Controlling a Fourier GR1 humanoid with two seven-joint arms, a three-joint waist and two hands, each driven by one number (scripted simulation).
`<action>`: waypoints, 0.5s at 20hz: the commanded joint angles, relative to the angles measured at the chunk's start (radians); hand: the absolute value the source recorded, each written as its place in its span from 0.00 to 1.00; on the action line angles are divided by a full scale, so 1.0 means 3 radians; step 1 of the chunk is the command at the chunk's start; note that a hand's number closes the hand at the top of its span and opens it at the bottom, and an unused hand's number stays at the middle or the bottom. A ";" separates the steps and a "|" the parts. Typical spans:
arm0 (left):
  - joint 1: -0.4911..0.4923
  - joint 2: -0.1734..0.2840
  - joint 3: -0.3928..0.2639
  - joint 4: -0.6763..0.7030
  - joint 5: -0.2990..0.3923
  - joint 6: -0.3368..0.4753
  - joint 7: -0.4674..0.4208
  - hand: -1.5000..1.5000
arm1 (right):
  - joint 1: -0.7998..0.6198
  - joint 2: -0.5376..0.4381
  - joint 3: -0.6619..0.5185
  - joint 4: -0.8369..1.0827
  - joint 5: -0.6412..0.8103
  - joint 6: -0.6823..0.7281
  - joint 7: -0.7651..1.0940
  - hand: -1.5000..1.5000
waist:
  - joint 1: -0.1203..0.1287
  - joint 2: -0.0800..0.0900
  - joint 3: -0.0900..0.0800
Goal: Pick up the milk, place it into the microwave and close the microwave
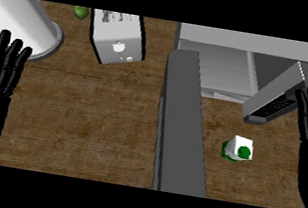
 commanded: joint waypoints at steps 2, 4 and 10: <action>0.0212 -0.0095 0.0002 0.0152 -0.0066 -0.0005 -0.0402 0.00 | -0.0002 -0.0039 -0.0041 0.0016 -0.0092 0.0118 -0.0074 0.00 | -0.0024 0.0034 0.0083; -0.0012 -0.0032 0.0123 -0.0017 0.0006 0.0041 -0.0007 0.00 | 0.0192 0.0177 0.0400 -0.0117 0.0232 -0.0007 -0.0071 0.00 | -0.0029 0.0032 0.0083; 0.0246 -0.0366 -0.0081 -0.0049 0.0272 0.0176 0.0237 0.00 | 0.0322 0.0202 0.0809 -0.0241 -0.0465 0.0462 0.0226 0.00 | -0.0032 0.0025 0.0084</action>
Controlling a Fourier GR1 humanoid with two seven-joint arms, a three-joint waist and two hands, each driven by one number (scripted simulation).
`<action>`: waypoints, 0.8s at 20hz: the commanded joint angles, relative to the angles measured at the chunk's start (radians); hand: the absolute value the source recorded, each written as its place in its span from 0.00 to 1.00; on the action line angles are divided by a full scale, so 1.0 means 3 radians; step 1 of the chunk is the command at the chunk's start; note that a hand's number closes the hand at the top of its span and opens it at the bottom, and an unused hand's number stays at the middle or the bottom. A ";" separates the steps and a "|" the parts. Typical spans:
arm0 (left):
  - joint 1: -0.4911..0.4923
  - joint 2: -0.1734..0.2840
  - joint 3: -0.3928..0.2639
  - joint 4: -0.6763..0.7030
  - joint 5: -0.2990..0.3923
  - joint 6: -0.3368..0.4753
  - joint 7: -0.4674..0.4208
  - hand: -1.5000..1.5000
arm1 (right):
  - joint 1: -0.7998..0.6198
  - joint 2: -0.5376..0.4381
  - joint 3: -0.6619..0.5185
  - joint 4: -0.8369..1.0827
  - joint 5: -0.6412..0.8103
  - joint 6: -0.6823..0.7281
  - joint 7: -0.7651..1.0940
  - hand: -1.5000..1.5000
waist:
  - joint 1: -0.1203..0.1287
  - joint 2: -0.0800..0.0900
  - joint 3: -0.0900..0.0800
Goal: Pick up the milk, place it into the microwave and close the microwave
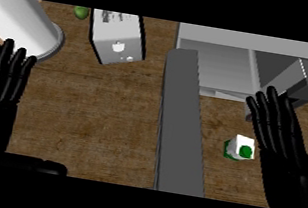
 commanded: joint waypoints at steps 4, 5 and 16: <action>0.0066 0.0019 0.0171 -0.0001 0.0305 -0.0049 0.0144 0.00 | 0.0483 0.0079 0.0477 -0.0341 -0.0118 0.0148 0.0069 0.00 | -0.0023 0.0002 0.0007; 0.0379 -0.0072 0.0068 0.0015 0.0248 -0.0131 -0.0247 0.00 | 0.0147 0.0083 0.0361 -0.0107 -0.0120 0.0090 0.0182 0.00 | -0.0004 0.0005 0.0006; 0.0964 -0.0087 0.0119 -0.0069 0.0436 -0.0486 -0.0584 0.00 | 0.0268 0.0085 0.0299 0.0191 0.0423 -0.0357 -0.0212 0.00 | 0.0000 0.0006 0.0006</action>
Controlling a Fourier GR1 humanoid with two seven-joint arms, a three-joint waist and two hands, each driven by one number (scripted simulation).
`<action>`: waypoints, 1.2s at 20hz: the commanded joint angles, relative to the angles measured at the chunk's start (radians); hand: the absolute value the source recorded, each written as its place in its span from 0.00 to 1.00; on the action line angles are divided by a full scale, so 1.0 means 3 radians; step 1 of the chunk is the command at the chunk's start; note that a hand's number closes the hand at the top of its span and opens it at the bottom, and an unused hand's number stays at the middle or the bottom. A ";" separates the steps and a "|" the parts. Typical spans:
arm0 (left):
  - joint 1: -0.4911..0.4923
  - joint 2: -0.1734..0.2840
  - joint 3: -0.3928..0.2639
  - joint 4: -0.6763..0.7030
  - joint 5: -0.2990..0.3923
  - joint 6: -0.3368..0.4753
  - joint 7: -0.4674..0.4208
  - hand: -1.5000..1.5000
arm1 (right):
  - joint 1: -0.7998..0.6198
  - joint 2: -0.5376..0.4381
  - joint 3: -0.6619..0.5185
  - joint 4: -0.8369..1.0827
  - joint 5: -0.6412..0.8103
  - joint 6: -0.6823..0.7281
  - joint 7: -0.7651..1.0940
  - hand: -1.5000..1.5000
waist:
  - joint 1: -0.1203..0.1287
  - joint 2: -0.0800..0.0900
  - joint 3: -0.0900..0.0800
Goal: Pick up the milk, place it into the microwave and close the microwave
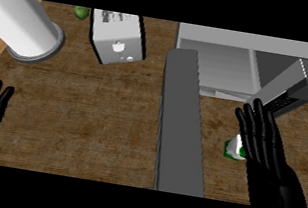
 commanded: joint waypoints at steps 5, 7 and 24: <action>0.0400 0.0009 0.0101 -0.0228 0.0152 -0.0244 -0.0133 0.00 | -0.0135 -0.0025 -0.0377 0.0464 -0.0053 -0.0038 -0.0158 0.00 | 0.0009 0.0002 0.0000; 0.0571 -0.0060 0.0010 -0.0285 0.0109 -0.0266 -0.0169 0.00 | -0.0038 -0.0074 -0.0532 0.0475 -0.0183 0.0010 -0.0261 0.00 | 0.0007 0.0000 0.0001; 0.0844 -0.0106 -0.0158 -0.0228 -0.0016 -0.0353 -0.0545 0.00 | 0.0102 -0.0220 -0.1030 0.1815 -0.0184 0.0218 -0.1323 0.00 | 0.0005 0.0000 0.0001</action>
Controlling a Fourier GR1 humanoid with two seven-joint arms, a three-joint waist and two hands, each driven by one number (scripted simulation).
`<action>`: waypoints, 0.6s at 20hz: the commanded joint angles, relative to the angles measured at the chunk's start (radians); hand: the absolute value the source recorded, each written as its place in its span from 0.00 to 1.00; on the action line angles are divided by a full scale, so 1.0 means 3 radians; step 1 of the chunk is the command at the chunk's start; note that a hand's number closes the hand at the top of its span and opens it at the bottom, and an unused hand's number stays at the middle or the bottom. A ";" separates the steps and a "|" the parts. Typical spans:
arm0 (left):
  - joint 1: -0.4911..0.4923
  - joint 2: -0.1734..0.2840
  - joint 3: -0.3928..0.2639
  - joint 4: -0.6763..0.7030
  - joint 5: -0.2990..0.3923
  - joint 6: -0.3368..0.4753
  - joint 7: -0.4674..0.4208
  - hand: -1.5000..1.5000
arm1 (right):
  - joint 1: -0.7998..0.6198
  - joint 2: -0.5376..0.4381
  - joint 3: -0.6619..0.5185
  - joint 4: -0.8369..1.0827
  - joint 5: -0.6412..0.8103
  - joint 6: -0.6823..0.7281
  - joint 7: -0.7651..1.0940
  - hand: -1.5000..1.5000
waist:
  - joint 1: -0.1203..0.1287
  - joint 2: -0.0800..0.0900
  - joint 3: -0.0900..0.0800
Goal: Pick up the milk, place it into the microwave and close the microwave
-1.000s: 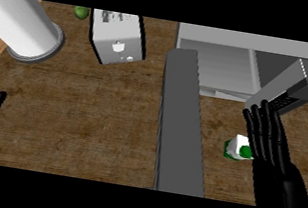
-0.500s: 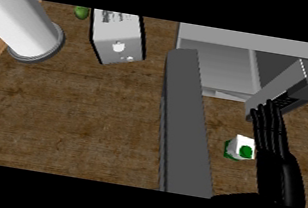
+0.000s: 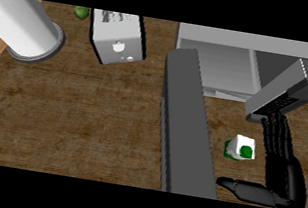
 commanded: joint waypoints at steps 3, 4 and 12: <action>-0.0109 -0.0035 0.0063 0.0078 0.0019 -0.0039 0.0039 0.00 | 0.0059 -0.0117 -0.0150 0.0433 0.0012 0.0193 -0.0392 0.00 | -0.0009 0.0001 0.0000; 0.0058 0.0045 0.0100 -0.0163 0.0107 -0.0136 0.0105 0.00 | -0.0243 -0.0112 -0.0251 0.0851 -0.0009 0.0189 -0.0533 0.00 | 0.0011 0.0003 0.0001; 0.0328 -0.0038 -0.0325 -0.0163 -0.0215 0.0044 -0.0234 0.00 | -0.0447 -0.0241 -0.0354 0.1510 0.0152 0.0314 -0.1030 0.00 | 0.0022 0.0001 0.0001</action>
